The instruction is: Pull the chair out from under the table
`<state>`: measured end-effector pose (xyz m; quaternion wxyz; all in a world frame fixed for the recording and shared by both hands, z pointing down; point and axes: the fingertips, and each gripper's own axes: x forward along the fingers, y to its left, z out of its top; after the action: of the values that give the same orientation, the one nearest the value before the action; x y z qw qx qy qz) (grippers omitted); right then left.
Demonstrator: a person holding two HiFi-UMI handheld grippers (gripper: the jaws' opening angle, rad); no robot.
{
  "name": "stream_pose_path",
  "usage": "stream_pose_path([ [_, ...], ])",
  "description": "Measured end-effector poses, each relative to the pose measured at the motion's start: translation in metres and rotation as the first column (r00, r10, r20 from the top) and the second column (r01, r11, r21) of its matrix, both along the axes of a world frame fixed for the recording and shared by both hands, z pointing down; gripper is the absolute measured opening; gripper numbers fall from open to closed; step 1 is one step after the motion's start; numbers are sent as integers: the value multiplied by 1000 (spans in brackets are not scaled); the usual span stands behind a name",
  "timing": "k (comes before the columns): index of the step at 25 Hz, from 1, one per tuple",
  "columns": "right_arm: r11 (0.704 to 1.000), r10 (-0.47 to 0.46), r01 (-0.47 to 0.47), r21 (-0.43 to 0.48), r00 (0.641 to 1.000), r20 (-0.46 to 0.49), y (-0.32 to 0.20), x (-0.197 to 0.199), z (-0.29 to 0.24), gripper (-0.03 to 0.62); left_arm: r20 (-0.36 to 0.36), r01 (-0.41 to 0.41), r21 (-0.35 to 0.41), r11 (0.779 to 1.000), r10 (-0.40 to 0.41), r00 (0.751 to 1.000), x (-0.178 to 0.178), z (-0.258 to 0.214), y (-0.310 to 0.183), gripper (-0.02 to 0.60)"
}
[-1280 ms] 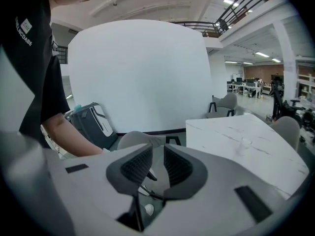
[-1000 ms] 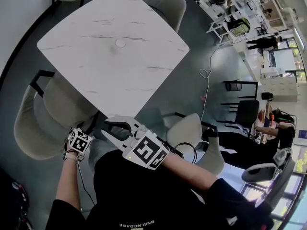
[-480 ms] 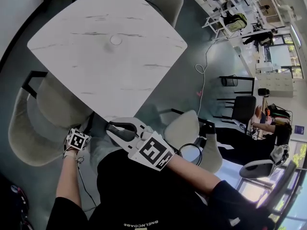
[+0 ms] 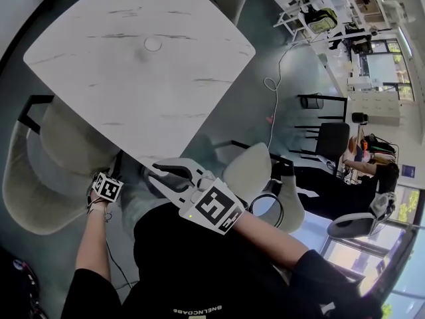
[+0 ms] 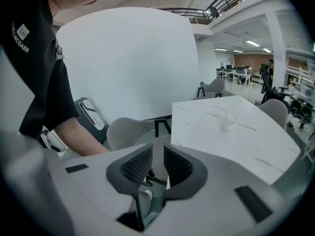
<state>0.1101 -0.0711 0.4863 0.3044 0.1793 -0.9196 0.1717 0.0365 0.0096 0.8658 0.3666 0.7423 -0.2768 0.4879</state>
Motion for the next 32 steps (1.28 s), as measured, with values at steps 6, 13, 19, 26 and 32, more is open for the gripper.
stream_pose_path([
  [6,1000,17,-17,-19,1000,-24,-1,3,-1,61,7,-40,-34,999,40,999,6,3,5,147],
  [13,998,36,-36,-44,999,-1,1,-2,1,61,72,-71,17,997,69,995,6,3,2,70],
  [19,1000,0,0,-27,1000,-1,5,-10,5,61,79,-55,32,998,52,996,5,3,3,63],
  [26,1000,-9,8,-21,1000,-18,4,-16,-1,60,101,-51,64,997,44,994,3,2,2,60],
  [32,999,-45,45,-5,999,-9,9,-25,-2,61,109,-39,67,997,31,994,-10,2,6,67],
])
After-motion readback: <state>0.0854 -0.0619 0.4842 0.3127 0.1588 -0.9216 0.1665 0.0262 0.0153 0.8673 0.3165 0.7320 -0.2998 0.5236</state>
